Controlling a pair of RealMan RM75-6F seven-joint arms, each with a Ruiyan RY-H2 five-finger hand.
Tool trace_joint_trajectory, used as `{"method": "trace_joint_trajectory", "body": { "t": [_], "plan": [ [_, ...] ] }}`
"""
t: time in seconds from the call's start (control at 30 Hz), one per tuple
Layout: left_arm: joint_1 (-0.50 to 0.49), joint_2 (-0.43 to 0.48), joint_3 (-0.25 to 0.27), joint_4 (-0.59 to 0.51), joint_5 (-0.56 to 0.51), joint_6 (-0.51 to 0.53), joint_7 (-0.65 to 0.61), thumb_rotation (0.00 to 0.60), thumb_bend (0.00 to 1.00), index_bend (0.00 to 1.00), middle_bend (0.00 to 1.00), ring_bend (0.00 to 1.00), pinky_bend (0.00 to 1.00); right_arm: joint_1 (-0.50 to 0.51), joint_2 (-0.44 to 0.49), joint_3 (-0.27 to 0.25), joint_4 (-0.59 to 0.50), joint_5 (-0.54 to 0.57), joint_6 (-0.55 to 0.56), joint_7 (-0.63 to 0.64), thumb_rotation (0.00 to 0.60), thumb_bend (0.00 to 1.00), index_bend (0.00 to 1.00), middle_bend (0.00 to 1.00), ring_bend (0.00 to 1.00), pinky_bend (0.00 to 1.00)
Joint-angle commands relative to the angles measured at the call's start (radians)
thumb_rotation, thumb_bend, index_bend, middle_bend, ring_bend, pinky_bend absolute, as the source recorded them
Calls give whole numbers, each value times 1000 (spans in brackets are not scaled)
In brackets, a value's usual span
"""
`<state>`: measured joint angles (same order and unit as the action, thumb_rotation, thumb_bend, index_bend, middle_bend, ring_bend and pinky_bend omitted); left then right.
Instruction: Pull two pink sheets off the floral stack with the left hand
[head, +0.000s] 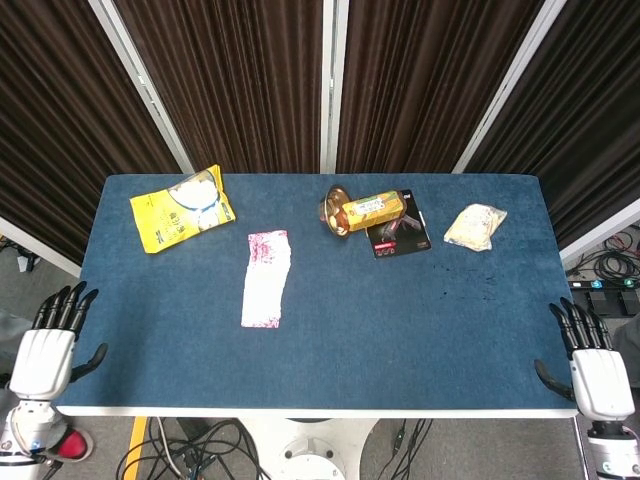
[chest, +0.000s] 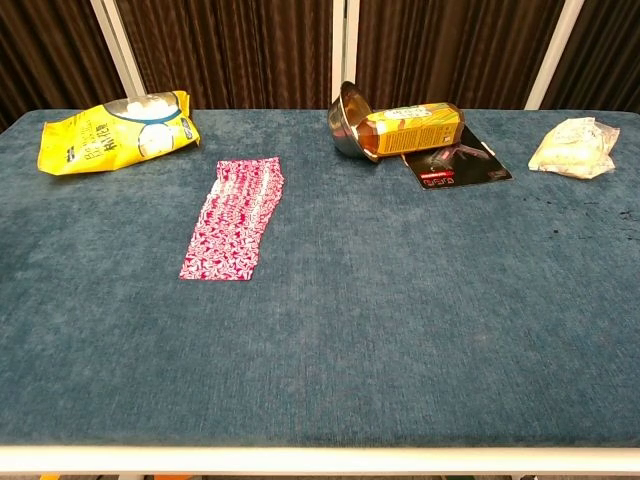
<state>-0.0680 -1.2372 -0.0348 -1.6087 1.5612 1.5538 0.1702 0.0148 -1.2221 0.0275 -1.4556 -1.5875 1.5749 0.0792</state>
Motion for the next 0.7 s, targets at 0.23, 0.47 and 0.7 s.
{"method": "trace_joint_trajectory", "body": {
  "t": [0.23, 0.47, 0.7],
  "plan": [
    [-5, -5, 25, -63, -14, -50, 29, 600, 368, 99, 928, 886, 891, -5, 12, 2, 3, -2, 13, 14, 600, 205, 0, 0, 0, 0],
    [-31, -48, 46, -85, 25, -90, 62, 600, 457, 101, 995, 935, 938, -8, 19, -2, 3, -5, 15, 21, 600, 206, 0, 0, 0, 0],
    [-134, -172, 48, -23, 94, -219, 94, 600, 484, 101, 987, 931, 927, -6, 31, 2, -19, -15, 23, 8, 600, 206, 0, 0, 0, 0]
  ]
}}
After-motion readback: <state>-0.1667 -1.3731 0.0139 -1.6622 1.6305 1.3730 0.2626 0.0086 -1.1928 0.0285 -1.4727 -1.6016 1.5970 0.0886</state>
